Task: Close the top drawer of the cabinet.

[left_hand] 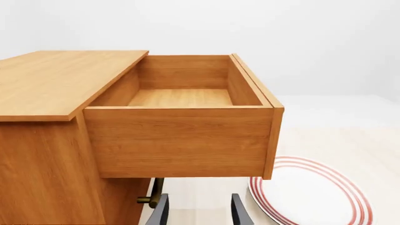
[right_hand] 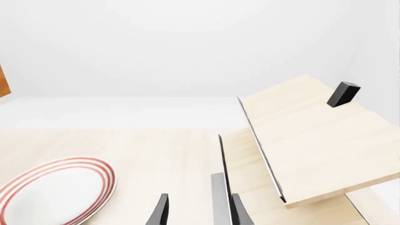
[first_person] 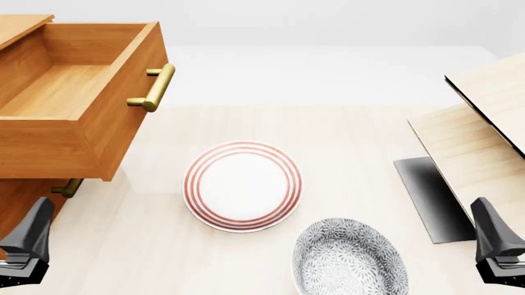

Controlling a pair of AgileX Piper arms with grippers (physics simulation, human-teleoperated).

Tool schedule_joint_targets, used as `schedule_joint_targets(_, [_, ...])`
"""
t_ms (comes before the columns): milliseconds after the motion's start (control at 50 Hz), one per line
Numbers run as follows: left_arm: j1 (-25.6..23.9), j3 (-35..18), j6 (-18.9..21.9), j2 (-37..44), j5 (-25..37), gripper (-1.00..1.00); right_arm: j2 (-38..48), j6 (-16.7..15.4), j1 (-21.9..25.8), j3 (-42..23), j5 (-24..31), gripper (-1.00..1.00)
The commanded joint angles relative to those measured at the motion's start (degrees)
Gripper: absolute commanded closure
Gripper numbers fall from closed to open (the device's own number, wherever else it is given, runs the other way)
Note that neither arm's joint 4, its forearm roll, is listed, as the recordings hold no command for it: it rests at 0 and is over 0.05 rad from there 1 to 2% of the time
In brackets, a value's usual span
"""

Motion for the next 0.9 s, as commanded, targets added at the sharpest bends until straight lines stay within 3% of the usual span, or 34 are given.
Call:
schedule_joint_targets(20, [0.52,0.48,0.22,0.35,-0.83,-1.00,0.27,0.02,-0.31,-0.15,-0.06,-1.00])
schedule_joint_targets(640, [2.04,0.10,3.06,-0.06,-0.99,-1.00,-0.02,-0.29,0.30,-0.29,0.28,-1.00])
schedule_joint_targets(900, [-3.66,-14.81,4.98,-0.06,9.85,-1.00,-0.03,-0.23,0.30,-0.26,0.28,-1.00])
